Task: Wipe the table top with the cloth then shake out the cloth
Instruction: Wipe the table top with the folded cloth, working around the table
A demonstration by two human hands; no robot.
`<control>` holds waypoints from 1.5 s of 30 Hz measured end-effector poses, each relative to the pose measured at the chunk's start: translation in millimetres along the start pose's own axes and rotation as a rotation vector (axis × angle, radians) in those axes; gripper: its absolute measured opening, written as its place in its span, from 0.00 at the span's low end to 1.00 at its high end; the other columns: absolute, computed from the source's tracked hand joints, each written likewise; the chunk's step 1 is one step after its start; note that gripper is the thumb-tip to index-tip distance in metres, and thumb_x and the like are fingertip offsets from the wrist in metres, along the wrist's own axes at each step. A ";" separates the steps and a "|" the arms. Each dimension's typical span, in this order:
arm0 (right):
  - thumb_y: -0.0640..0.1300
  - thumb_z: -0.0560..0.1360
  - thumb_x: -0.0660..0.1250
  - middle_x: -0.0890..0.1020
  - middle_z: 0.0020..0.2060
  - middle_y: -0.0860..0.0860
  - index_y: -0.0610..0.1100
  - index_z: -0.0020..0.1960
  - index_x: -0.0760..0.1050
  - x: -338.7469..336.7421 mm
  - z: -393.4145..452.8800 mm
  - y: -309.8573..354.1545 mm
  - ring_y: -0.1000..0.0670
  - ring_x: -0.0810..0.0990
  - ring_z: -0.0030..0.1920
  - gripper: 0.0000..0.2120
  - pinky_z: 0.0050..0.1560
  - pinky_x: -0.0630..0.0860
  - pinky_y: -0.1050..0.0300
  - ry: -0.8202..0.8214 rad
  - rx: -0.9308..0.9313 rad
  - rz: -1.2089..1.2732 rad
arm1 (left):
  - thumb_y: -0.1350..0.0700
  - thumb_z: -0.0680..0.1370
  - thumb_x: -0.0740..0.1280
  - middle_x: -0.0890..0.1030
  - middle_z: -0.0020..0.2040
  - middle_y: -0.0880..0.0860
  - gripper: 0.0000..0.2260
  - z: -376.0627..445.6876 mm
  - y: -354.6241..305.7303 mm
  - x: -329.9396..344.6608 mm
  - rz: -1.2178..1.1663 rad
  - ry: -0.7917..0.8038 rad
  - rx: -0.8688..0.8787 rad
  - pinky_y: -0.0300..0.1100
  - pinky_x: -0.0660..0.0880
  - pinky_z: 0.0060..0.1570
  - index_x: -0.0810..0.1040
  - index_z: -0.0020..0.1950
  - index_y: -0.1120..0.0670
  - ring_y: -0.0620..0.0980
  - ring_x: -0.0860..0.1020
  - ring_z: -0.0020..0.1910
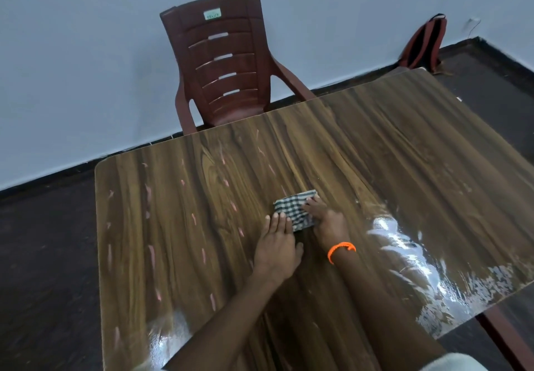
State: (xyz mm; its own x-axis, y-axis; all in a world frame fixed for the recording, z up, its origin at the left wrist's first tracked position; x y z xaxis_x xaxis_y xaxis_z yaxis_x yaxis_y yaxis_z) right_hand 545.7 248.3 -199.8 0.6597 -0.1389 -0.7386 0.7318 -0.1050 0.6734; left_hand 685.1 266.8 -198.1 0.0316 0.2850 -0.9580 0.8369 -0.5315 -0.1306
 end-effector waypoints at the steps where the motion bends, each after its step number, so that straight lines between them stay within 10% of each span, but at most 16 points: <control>1: 0.26 0.66 0.64 0.77 0.64 0.47 0.45 0.59 0.79 9.7 4.0 5.5 0.53 0.68 0.69 0.25 0.69 0.63 0.62 0.025 -0.024 -0.011 | 0.40 0.81 0.50 0.60 0.80 0.63 0.35 -4.1 7.1 1.0 -0.002 0.014 -0.022 0.55 0.43 0.80 0.58 0.80 0.64 0.59 0.54 0.81; 9: 0.28 0.70 0.69 0.74 0.66 0.54 0.48 0.63 0.77 22.9 -59.0 18.1 0.57 0.65 0.71 0.26 0.70 0.64 0.58 0.111 -0.212 -0.027 | 0.38 0.77 0.58 0.75 0.70 0.66 0.36 -68.2 1.3 29.5 -0.071 0.036 -0.067 0.56 0.52 0.75 0.74 0.71 0.67 0.61 0.70 0.74; 19: 0.28 0.67 0.69 0.78 0.63 0.51 0.47 0.60 0.79 -20.0 15.3 -15.6 0.56 0.68 0.68 0.25 0.66 0.67 0.60 -0.044 0.011 -0.106 | 0.39 0.78 0.44 0.66 0.77 0.64 0.38 32.6 -9.5 -9.7 -0.019 -0.062 0.026 0.57 0.46 0.80 0.63 0.78 0.65 0.59 0.59 0.79; 33: 0.28 0.70 0.67 0.76 0.64 0.52 0.47 0.62 0.78 10.6 -3.8 11.9 0.55 0.67 0.70 0.24 0.69 0.65 0.60 0.063 -0.135 -0.069 | 0.41 0.75 0.54 0.76 0.68 0.68 0.36 -8.8 6.2 11.6 -0.052 0.047 -0.090 0.57 0.54 0.77 0.74 0.69 0.68 0.62 0.73 0.71; 40: 0.30 0.67 0.70 0.78 0.62 0.54 0.50 0.59 0.80 -13.3 35.9 -20.0 0.58 0.68 0.69 0.25 0.66 0.67 0.63 -0.075 0.045 -0.099 | 0.41 0.82 0.54 0.61 0.79 0.65 0.34 49.7 0.7 -21.7 0.004 -0.055 -0.024 0.57 0.44 0.79 0.58 0.79 0.66 0.60 0.56 0.80; 45: 0.30 0.69 0.66 0.79 0.62 0.48 0.46 0.58 0.81 3.1 90.9 -7.4 0.51 0.71 0.68 0.21 0.67 0.68 0.57 -0.051 0.059 -0.033 | 0.42 0.81 0.54 0.68 0.76 0.64 0.33 92.4 38.6 -40.4 0.055 -0.098 -0.065 0.55 0.45 0.80 0.64 0.77 0.65 0.59 0.62 0.78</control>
State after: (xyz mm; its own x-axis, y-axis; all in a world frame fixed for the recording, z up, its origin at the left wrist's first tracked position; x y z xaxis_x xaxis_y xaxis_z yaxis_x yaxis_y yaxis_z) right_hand 526.8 159.1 -204.1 0.6249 -0.1843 -0.7587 0.7406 -0.1676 0.6507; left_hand 665.6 161.0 -188.0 0.0271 0.1760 -0.9840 0.8693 -0.4902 -0.0637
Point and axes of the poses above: each hand's wrist, its own z-axis towards the middle knuckle, its own x-axis out of the palm, y = z × x, the point moved 9 cm from there along z, towards the middle knuckle
